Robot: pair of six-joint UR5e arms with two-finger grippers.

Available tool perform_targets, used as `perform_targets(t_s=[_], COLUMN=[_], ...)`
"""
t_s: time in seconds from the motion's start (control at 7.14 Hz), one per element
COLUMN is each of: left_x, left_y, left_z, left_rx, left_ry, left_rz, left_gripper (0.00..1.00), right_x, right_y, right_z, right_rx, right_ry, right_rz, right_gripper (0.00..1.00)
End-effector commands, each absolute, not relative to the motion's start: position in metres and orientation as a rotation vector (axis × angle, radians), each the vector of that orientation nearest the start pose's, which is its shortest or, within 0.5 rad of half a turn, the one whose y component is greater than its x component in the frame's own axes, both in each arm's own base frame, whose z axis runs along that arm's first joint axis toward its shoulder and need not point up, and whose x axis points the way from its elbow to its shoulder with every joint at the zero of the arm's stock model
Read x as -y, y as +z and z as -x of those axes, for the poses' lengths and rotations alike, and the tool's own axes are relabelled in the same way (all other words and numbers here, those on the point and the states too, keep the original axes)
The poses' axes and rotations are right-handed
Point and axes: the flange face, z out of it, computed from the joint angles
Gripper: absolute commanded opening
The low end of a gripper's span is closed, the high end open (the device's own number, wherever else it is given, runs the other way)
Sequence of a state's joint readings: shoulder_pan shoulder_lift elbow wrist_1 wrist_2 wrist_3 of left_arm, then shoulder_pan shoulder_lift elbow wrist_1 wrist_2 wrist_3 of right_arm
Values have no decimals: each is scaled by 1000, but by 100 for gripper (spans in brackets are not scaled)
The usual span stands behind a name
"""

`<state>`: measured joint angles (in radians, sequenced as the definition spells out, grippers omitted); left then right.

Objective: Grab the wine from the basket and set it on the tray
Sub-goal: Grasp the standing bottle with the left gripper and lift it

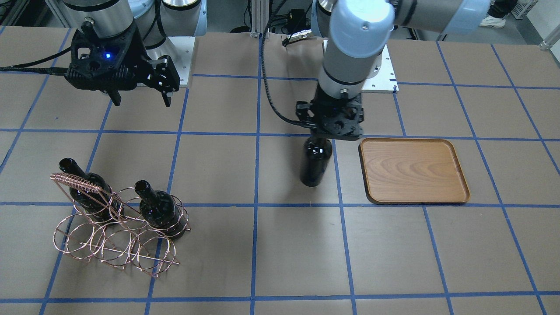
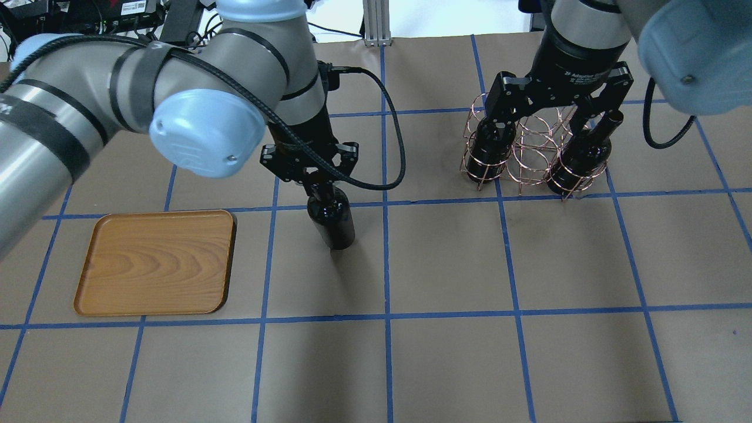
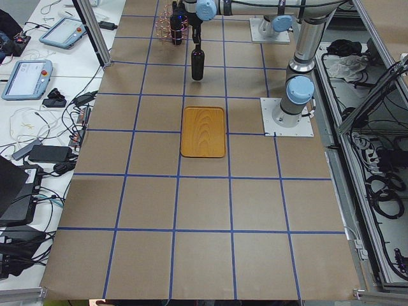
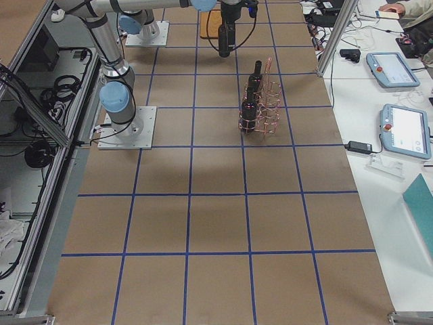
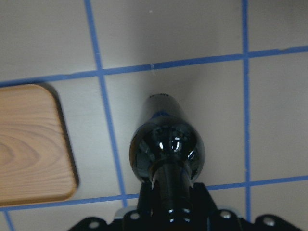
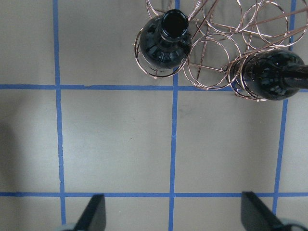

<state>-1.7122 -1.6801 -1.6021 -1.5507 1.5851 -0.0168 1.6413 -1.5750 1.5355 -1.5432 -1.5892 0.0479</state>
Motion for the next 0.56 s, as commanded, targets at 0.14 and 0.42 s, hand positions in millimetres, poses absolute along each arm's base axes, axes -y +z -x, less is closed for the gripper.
perform_targets(t_s=[0.14, 0.42], left_x=[497, 471], left_y=[455, 431], left_z=[16, -55], left_rx=[-3031, -3069], left_ry=[189, 248], left_rz=[-233, -181], left_gripper=[0, 0], right_x=[480, 480], right_y=[504, 504], right_z=[-166, -166], right_rx=[-3159, -3161], right_ry=[-16, -14], right_rz=[29, 29], right_gripper=[100, 100])
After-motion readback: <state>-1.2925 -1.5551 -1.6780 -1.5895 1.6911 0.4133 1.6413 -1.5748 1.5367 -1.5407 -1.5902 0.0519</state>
